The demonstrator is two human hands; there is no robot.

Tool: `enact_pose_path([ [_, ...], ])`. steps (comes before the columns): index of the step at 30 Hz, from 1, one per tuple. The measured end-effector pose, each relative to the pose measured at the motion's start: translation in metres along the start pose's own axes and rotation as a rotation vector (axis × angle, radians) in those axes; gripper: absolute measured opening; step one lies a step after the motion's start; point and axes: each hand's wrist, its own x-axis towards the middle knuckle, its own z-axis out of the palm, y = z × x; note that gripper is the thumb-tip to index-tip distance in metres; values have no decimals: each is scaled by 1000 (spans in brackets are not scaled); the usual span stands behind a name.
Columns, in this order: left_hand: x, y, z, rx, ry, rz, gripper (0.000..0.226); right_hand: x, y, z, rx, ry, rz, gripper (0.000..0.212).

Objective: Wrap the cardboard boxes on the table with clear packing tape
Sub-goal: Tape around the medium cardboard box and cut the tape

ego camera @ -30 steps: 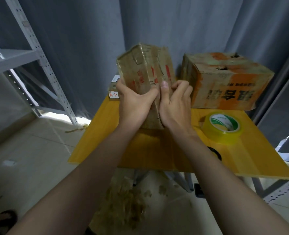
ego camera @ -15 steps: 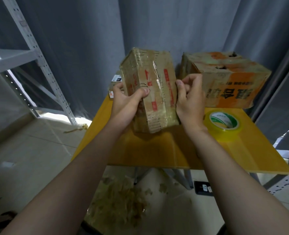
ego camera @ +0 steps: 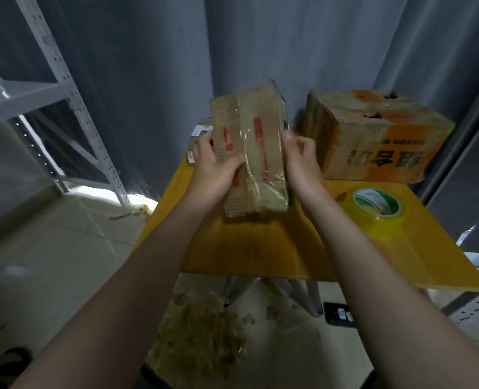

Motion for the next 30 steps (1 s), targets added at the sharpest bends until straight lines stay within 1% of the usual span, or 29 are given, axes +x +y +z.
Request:
enact_pose_path([
  [1, -3, 2, 4, 1, -14, -9, 63, -1, 1, 2, -33, 45, -32, 48],
  [2, -5, 3, 7, 6, -23, -25, 82, -1, 2, 3, -36, 55, -57, 39],
  [3, -8, 5, 10, 30, -26, -36, 106, -3, 3, 3, -18, 44, -61, 35],
  [4, -11, 9, 13, 60, -20, -67, 125, -4, 3, 4, -3, 42, -62, 34],
  [5, -13, 10, 15, 91, 1, -94, 136, -6, 2, 5, -5, 39, -68, 33],
  [7, -10, 7, 18, 148, 27, -136, 147, -7, 0, 8, -39, 45, -65, 33],
  [9, -9, 6, 21, 174, 30, -189, 150, -13, -3, 11, -89, 72, -118, 39],
  [11, -11, 7, 26, 145, 26, -228, 147, -19, 0, 15, -177, 120, -164, 43],
  [14, -9, 8, 28, 118, 51, -201, 134, -24, 7, 17, -311, 220, -239, 42],
  [17, -7, 6, 24, 2, 88, -194, 137, -22, 8, 13, -368, 307, -359, 39],
  [18, -6, 2, 22, -44, 98, -192, 133, -20, 6, 9, -386, 330, -393, 36],
  [21, -10, 7, 20, -177, 73, -156, 100, -14, 2, -1, -424, 376, -453, 26],
  [23, -14, 11, 20, -226, 33, -142, 84, -12, 1, -8, -424, 406, -488, 21],
  [26, -14, 8, 18, -259, -10, -149, 59, -7, 0, -17, -358, 456, -508, 21],
  [28, -14, 6, 17, -270, -35, -165, 49, -5, -1, -21, -263, 454, -501, 23],
  [30, -14, 5, 15, -275, -48, -158, 48, -7, -1, -22, -186, 434, -490, 25],
])
